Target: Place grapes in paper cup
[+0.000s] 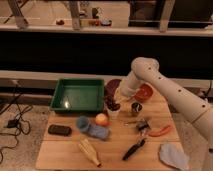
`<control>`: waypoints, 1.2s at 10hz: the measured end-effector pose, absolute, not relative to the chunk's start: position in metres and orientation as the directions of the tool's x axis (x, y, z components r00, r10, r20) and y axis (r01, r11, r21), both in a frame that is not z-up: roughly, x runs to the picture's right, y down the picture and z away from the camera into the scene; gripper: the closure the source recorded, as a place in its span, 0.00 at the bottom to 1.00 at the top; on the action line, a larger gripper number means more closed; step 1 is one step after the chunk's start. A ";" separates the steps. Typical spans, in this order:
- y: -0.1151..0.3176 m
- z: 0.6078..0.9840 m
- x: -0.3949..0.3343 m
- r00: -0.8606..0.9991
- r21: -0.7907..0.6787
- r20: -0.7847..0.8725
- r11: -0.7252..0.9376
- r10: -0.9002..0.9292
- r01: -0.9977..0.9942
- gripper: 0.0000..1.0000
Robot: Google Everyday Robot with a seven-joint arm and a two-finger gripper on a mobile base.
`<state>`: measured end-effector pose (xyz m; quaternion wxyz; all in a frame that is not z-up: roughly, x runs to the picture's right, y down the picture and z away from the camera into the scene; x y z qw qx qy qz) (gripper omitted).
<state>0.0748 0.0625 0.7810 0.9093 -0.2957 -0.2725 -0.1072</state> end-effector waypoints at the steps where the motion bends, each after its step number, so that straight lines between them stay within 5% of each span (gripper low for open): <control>1: 0.066 0.782 0.076 0.828 -0.484 0.560 0.800 -0.030 0.356 1.00; 12: 0.097 0.790 0.065 0.816 -0.533 0.577 0.749 -0.019 0.394 0.94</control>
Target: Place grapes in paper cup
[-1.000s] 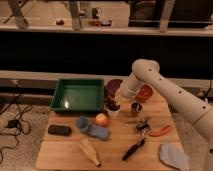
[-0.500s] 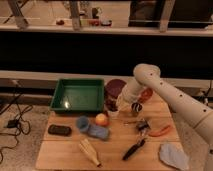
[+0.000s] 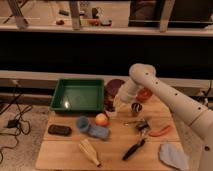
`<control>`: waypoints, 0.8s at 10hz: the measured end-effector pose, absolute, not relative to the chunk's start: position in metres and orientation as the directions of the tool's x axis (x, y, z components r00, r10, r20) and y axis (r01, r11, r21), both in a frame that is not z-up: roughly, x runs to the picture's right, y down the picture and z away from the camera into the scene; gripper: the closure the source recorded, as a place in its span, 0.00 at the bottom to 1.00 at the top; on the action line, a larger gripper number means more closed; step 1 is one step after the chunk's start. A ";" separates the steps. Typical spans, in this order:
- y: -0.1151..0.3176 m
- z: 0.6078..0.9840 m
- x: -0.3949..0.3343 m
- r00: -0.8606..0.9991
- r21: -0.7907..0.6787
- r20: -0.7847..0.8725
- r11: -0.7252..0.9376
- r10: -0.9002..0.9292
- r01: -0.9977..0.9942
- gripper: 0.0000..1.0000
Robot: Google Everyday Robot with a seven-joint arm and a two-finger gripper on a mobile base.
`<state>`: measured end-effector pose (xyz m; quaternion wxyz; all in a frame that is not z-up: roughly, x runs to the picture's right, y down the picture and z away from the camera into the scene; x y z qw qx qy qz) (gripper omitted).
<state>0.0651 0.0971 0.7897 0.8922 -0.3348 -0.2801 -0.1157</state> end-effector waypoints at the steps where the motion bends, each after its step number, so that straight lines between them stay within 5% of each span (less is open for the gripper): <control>1: 0.096 0.788 0.060 0.811 -0.527 0.584 0.747 -0.027 0.405 0.94; 8: 0.084 0.779 0.061 0.826 -0.519 0.562 0.756 -0.051 0.399 0.95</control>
